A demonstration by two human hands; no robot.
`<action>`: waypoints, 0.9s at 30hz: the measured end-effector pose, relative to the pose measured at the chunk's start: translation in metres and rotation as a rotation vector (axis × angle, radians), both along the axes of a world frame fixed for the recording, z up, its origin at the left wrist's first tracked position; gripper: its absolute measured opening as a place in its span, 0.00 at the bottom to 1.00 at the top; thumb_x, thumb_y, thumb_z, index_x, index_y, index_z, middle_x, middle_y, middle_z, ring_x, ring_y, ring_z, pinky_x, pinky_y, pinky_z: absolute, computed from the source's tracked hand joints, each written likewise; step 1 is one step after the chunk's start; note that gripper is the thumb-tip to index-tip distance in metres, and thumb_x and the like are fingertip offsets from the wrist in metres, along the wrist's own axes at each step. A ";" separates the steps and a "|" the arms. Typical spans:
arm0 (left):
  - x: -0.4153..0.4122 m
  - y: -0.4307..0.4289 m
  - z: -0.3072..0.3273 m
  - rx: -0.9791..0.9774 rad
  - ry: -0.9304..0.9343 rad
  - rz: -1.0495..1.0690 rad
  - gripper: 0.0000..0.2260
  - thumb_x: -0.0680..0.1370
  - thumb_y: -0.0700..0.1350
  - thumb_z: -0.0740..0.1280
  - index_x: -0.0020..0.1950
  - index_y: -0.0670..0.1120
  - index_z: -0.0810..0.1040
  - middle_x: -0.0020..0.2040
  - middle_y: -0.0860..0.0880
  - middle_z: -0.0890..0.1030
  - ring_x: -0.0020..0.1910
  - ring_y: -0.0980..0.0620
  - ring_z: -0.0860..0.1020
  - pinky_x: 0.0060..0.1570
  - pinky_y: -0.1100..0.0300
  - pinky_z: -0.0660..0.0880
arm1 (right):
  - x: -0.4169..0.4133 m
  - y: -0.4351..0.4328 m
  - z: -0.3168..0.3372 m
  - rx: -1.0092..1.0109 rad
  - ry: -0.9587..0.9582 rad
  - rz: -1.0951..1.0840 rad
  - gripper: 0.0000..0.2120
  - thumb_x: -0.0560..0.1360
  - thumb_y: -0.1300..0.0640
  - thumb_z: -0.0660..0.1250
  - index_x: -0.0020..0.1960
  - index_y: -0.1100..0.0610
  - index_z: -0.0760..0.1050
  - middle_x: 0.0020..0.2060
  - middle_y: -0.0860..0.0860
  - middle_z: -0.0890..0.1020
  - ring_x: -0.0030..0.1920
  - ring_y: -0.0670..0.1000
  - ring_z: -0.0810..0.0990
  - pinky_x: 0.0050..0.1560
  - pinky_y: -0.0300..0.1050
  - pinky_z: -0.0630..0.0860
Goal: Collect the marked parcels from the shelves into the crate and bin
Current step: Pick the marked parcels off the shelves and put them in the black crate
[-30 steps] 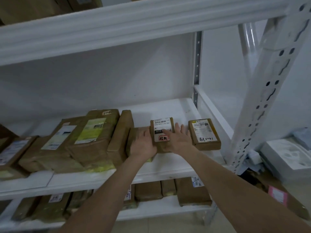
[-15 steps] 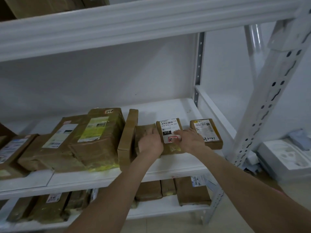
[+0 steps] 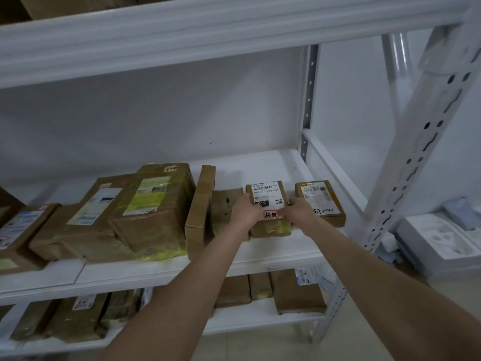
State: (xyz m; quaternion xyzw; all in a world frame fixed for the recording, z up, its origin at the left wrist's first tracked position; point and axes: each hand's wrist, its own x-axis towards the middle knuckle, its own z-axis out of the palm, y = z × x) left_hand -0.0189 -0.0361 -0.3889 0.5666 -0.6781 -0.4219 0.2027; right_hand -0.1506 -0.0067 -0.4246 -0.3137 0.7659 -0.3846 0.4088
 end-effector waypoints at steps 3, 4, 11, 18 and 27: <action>0.001 -0.002 -0.003 0.016 0.037 0.001 0.18 0.77 0.36 0.60 0.65 0.44 0.75 0.62 0.47 0.79 0.61 0.47 0.77 0.60 0.50 0.75 | -0.001 0.004 0.003 -0.020 -0.047 -0.012 0.15 0.71 0.70 0.68 0.57 0.62 0.76 0.54 0.57 0.82 0.52 0.57 0.81 0.55 0.55 0.79; 0.002 -0.002 -0.005 0.017 0.066 0.007 0.17 0.76 0.36 0.61 0.63 0.44 0.76 0.60 0.47 0.80 0.59 0.47 0.78 0.58 0.49 0.76 | 0.000 0.005 0.005 -0.041 -0.062 -0.021 0.18 0.70 0.71 0.68 0.58 0.62 0.75 0.55 0.57 0.82 0.53 0.57 0.81 0.55 0.55 0.79; 0.002 0.008 0.019 0.045 0.236 0.097 0.27 0.79 0.35 0.62 0.77 0.43 0.58 0.70 0.44 0.71 0.68 0.45 0.71 0.62 0.53 0.72 | 0.003 0.013 0.014 -0.245 -0.178 -0.164 0.33 0.68 0.76 0.67 0.69 0.59 0.63 0.58 0.58 0.79 0.57 0.57 0.79 0.55 0.53 0.79; 0.002 0.008 0.033 -0.102 0.203 0.008 0.14 0.76 0.36 0.65 0.61 0.42 0.77 0.57 0.44 0.81 0.57 0.46 0.79 0.55 0.54 0.78 | 0.004 0.021 0.034 -0.355 -0.196 -0.145 0.44 0.66 0.77 0.67 0.75 0.51 0.56 0.56 0.55 0.78 0.58 0.57 0.78 0.57 0.57 0.78; 0.020 0.012 0.039 -0.069 0.239 -0.049 0.23 0.78 0.37 0.63 0.73 0.43 0.65 0.66 0.44 0.75 0.62 0.45 0.76 0.61 0.48 0.74 | 0.027 0.031 0.048 -0.393 -0.255 -0.210 0.31 0.72 0.73 0.62 0.71 0.52 0.66 0.53 0.53 0.81 0.45 0.50 0.82 0.39 0.41 0.79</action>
